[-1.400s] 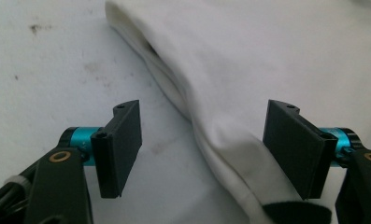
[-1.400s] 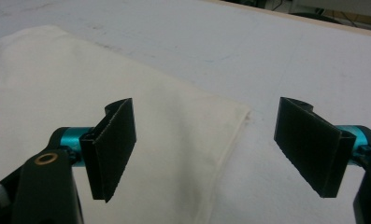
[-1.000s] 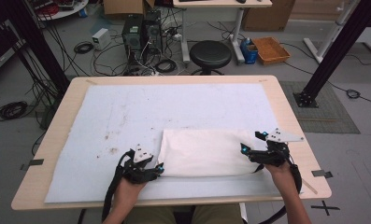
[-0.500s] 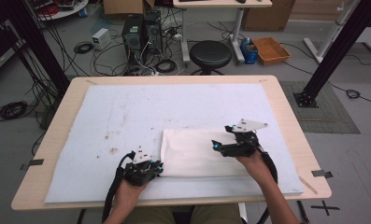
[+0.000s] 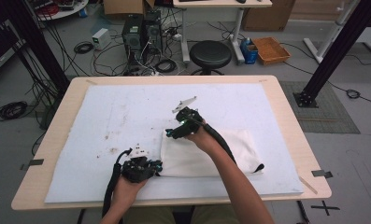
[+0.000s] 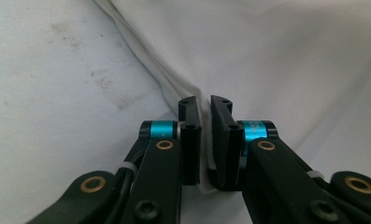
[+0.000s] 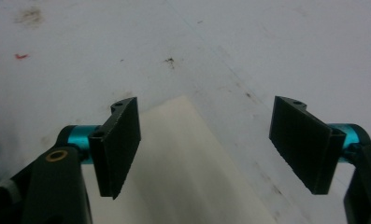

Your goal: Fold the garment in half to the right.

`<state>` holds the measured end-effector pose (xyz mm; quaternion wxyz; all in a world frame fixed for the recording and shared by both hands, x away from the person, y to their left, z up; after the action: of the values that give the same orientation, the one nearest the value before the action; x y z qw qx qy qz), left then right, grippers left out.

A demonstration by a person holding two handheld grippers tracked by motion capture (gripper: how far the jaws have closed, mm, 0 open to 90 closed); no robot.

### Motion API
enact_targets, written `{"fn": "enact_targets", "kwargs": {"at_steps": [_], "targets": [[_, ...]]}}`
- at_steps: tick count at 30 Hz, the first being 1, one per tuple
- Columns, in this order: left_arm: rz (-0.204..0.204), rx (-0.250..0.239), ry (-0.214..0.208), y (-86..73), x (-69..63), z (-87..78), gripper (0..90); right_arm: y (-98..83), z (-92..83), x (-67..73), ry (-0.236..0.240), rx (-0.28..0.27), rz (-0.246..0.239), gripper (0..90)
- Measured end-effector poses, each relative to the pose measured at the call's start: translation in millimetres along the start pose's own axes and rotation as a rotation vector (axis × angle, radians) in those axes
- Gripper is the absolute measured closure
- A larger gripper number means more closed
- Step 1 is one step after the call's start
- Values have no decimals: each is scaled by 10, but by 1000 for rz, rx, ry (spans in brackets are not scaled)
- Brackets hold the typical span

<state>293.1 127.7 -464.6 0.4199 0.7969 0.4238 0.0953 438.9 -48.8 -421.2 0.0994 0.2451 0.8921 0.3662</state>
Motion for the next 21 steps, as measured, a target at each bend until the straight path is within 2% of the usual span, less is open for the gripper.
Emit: {"fn": "enact_targets", "kwargs": {"at_steps": [3, 7, 9, 12, 13, 16, 19, 21], "targets": [[-13, 0, -13, -1, 15, 0, 822, 44, 197, 16, 32, 68, 4, 383], [-18, -1, -17, 2, 26, 1, 822, 41, 360, 72, 56, 148, -24, 545], [-28, 3, -25, 3, 34, 1, 826, 46, 383, 94, 60, 150, -39, 615], [-45, 7, -31, 7, 50, 0, 833, 63, 384, 139, 76, 161, -85, 810], [-50, 3, -30, 7, 47, 2, 835, 66, 381, 163, 69, 167, -102, 850], [-44, 3, -21, 13, 33, 0, 839, 76, 358, 180, 61, 164, -129, 868], [-54, -12, -35, 33, 15, -1, 842, 101, 281, 148, 66, 115, -110, 868], [-61, -36, -63, 58, 9, -15, 843, 118, 207, 126, 80, 83, -97, 868]]}}
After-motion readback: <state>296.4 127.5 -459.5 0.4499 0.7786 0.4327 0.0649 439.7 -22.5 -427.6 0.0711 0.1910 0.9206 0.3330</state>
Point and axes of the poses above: each handheld gripper's, and its own axes: z roughly forward along the jaws, y roughly out of its top, x roughly to its left, the point moved 2 cm from there along z, roughly forward along the jaws, and after that the axes turned 1 degree about y, right-handed, at the moved point
